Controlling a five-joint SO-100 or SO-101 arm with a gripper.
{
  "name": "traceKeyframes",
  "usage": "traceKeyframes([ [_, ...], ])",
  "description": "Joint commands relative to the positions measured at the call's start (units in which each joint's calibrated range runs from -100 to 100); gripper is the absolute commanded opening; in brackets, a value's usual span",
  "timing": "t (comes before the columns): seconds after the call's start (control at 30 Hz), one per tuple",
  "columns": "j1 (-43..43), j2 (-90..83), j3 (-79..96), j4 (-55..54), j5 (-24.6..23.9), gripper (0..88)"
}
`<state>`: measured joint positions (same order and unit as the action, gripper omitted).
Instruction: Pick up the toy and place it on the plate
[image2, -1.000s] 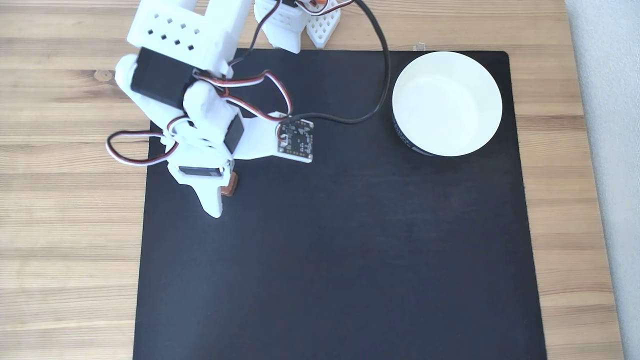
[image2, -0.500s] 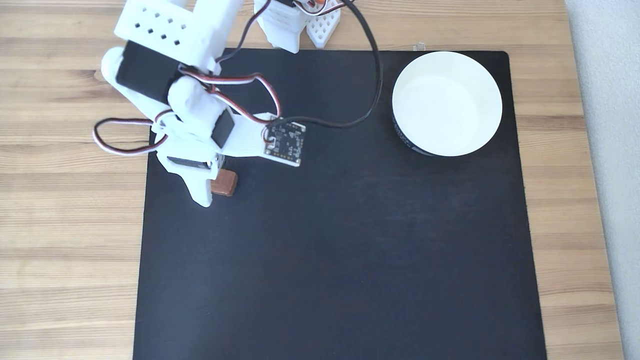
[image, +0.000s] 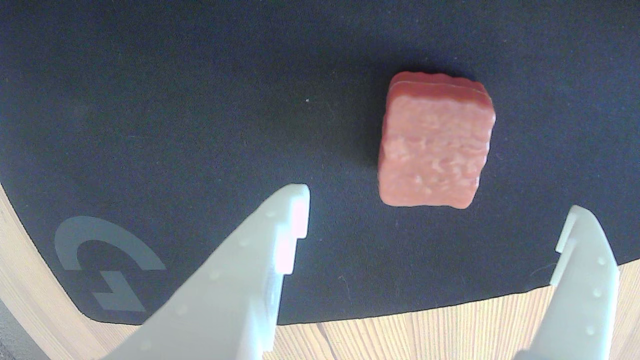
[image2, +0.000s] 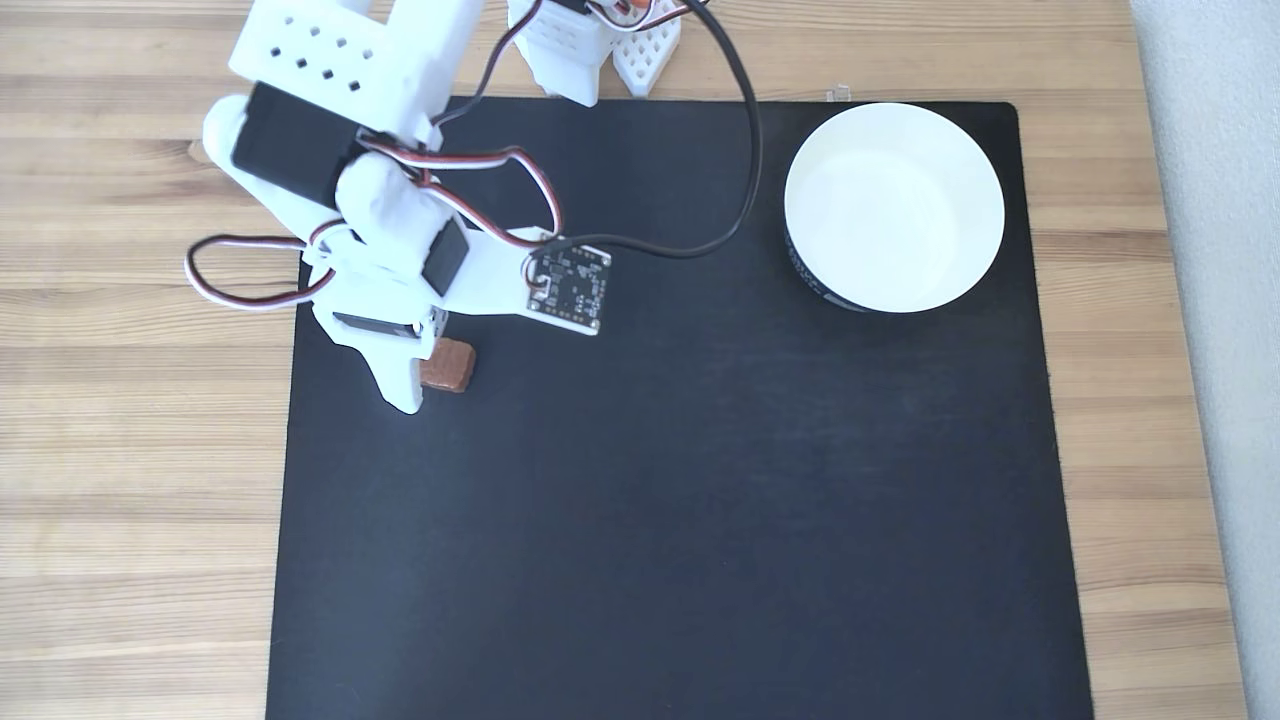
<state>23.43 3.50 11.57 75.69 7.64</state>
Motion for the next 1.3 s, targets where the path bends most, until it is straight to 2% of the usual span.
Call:
traceKeyframes([
  [0.0, 0.62, -0.20, -1.61, -0.41, -0.29, 35.0],
  [0.87, 0.87, 10.47, -1.34, -6.68, 0.08, 35.0],
  [1.27, 2.04, 12.97, -3.06, -5.83, -0.23, 34.9],
])
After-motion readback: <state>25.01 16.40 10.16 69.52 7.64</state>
